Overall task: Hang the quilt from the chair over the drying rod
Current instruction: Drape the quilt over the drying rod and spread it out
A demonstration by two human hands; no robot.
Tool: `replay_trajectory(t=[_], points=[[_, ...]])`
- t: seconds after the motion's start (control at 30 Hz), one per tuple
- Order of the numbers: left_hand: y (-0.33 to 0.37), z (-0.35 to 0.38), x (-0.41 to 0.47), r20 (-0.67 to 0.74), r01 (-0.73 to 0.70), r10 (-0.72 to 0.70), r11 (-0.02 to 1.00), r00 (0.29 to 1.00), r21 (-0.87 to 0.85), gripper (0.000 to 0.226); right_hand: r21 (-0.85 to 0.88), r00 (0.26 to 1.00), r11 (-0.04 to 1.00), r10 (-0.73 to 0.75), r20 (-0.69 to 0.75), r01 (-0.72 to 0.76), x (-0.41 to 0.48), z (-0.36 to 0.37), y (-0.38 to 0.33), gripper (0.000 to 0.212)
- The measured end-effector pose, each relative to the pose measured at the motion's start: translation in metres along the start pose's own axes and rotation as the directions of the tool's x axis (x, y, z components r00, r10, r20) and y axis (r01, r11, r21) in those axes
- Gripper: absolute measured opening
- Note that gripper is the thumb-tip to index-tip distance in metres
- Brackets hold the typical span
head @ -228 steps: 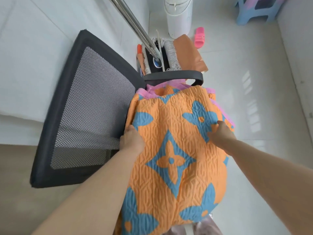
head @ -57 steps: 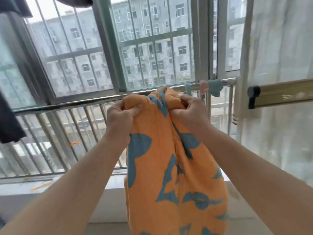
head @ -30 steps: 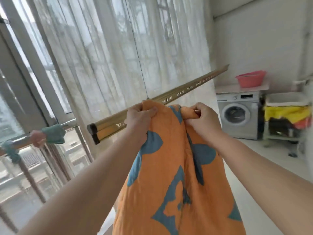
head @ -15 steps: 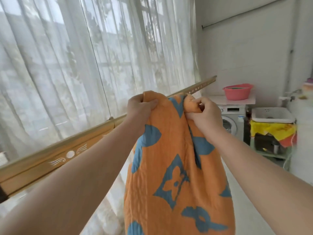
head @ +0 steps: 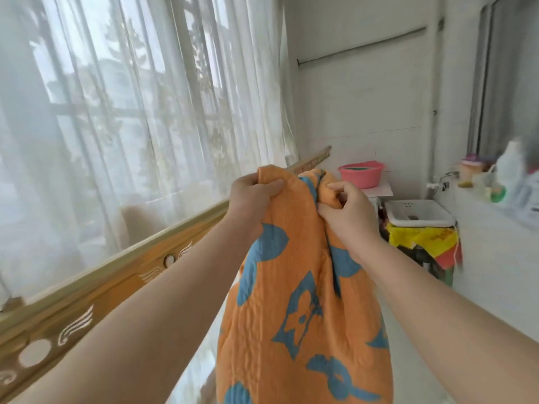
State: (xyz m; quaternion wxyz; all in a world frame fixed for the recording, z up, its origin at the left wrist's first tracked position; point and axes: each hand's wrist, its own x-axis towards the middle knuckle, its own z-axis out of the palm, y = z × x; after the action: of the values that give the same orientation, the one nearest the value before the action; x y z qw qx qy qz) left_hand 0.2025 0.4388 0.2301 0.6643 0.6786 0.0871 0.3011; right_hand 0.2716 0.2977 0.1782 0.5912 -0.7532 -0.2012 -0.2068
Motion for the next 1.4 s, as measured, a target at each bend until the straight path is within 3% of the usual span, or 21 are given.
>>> replay_trajectory(t=[0.1, 0.23, 0.47, 0.63, 0.73, 0.87, 1.1, 1.17, 1.23, 1.27, 1.3, 1.33, 1.37, 1.4], points=[[-0.013, 0.009, 0.039, 0.014, 0.021, -0.021, 1.0, 1.0, -0.009, 0.022, 0.048, 0.999, 0.998, 0.026, 0.02, -0.027, 0.023, 0.019, 0.015, 0.052], [-0.029, 0.017, 0.082, 0.012, 0.045, -0.044, 0.999, 0.999, -0.021, 0.016, 0.004, 0.994, 1.0, 0.004, 0.106, -0.005, 0.048, 0.044, 0.03, 0.093], [-0.06, 0.045, 0.147, -0.065, 0.055, -0.054, 0.998, 0.996, 0.022, 0.01, -0.134, 0.976, 0.991, -0.002, 0.218, 0.032, 0.106, 0.081, 0.07, 0.111], [-0.076, 0.078, 0.197, -0.205, 0.083, -0.07, 0.995, 0.976, 0.053, 0.01, -0.051, 0.941, 0.996, -0.047, 0.334, 0.068, 0.167, 0.103, 0.109, 0.114], [-0.082, 0.103, 0.229, -0.319, 0.105, -0.07, 0.99, 0.945, 0.093, 0.012, 0.048, 0.892, 0.996, -0.094, 0.443, 0.081, 0.208, 0.11, 0.135, 0.116], [-0.087, 0.125, 0.259, -0.412, 0.124, -0.052, 0.981, 0.91, 0.149, 0.013, 0.046, 0.785, 0.997, -0.082, 0.614, 0.068, 0.245, 0.124, 0.158, 0.136], [-0.11, 0.144, 0.292, -0.492, 0.131, -0.022, 0.974, 0.87, 0.187, 0.017, 0.275, 0.851, 0.959, -0.198, 0.486, 0.066, 0.287, 0.153, 0.197, 0.092], [-0.11, 0.141, 0.299, -0.503, 0.042, 0.049, 0.985, 0.863, 0.168, 0.022, 0.331, 0.873, 0.941, -0.216, 0.437, 0.067, 0.298, 0.155, 0.201, 0.089], [-0.107, 0.121, 0.306, -0.587, -0.056, 0.187, 0.971, 0.788, 0.234, 0.037, 0.357, 0.886, 0.926, -0.262, 0.383, 0.12, 0.309, 0.154, 0.198, 0.088], [-0.107, 0.103, 0.312, -0.621, -0.006, 0.285, 0.912, 0.73, 0.411, 0.039, 0.367, 0.888, 0.919, -0.284, 0.362, 0.144, 0.313, 0.154, 0.194, 0.087], [-0.109, 0.082, 0.317, -0.609, 0.174, 0.364, 0.744, 0.705, 0.645, 0.037, 0.377, 0.887, 0.91, -0.309, 0.345, 0.17, 0.317, 0.154, 0.189, 0.085], [-0.113, 0.063, 0.319, -0.58, 0.373, 0.371, 0.496, 0.725, 0.784, 0.035, 0.386, 0.883, 0.901, -0.335, 0.329, 0.198, 0.321, 0.154, 0.184, 0.084], [-0.118, 0.045, 0.323, -0.558, 0.492, 0.325, 0.269, 0.763, 0.828, 0.036, 0.393, 0.878, 0.89, -0.364, 0.311, 0.23, 0.326, 0.156, 0.178, 0.083], [-0.123, 0.031, 0.326, -0.552, 0.545, 0.26, 0.105, 0.792, 0.832, 0.038, 0.4, 0.872, 0.879, -0.392, 0.295, 0.26, 0.331, 0.157, 0.171, 0.083]])
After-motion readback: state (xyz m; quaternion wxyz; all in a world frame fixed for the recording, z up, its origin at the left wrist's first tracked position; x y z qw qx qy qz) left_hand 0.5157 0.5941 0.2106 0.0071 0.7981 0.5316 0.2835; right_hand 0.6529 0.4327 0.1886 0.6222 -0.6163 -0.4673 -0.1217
